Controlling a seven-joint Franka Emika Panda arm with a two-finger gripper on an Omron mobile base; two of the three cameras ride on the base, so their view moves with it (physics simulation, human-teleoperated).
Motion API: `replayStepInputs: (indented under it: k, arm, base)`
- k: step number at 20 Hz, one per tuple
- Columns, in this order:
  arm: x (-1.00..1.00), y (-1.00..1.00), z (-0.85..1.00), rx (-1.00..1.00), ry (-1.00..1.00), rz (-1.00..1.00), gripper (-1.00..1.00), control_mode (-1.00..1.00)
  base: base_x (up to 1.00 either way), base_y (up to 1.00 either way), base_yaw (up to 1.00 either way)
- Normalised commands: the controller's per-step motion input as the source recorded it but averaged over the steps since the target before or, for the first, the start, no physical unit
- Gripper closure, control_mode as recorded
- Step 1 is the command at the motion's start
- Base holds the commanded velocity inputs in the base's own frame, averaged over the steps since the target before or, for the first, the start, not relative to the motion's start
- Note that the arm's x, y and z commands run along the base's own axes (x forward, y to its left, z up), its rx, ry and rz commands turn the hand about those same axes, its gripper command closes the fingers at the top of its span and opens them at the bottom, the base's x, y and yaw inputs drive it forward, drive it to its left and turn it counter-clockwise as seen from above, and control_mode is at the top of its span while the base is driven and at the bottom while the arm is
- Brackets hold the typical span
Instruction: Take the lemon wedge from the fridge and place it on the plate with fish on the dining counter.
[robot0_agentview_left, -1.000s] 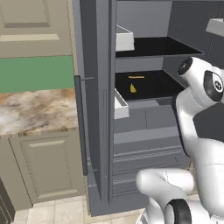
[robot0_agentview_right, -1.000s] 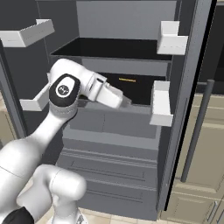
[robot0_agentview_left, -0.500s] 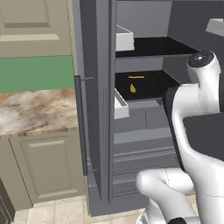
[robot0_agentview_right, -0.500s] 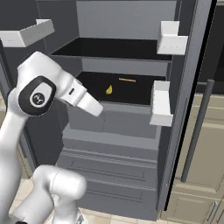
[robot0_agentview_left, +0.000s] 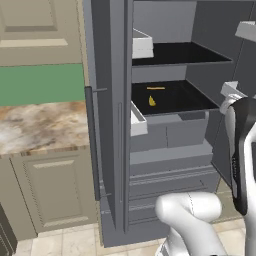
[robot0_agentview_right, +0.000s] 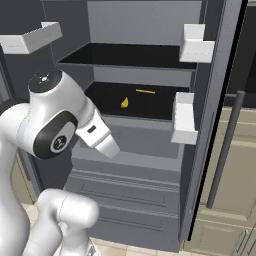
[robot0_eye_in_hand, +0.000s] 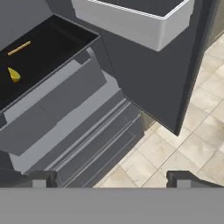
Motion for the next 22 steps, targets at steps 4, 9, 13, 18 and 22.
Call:
replayStepInputs:
  k: [4, 9, 13, 18, 22]
  arm:
    - [0.00, 0.00, 0.00, 0.00, 0.00, 0.00, -1.00, -1.00]
    - [0.04, 0.08, 0.00, -0.01, 0.00, 0.00, -1.00, -1.00]
    - [0.35, 0.13, 0.00, 0.00, 0.00, 0.00, -1.00, -1.00]
    - [0.00, 0.00, 0.00, 0.00, 0.00, 0.00, -1.00, 1.00]
    - [0.00, 0.00, 0.00, 0.00, 0.00, 0.00, -1.00, 1.00]
  base:
    - [0.00, 0.00, 0.00]
    - [0.00, 0.00, 0.00]
    - [0.00, 0.00, 0.00]
    - [0.05, 0.08, 0.37]
    - [0.00, 0.00, 0.21]
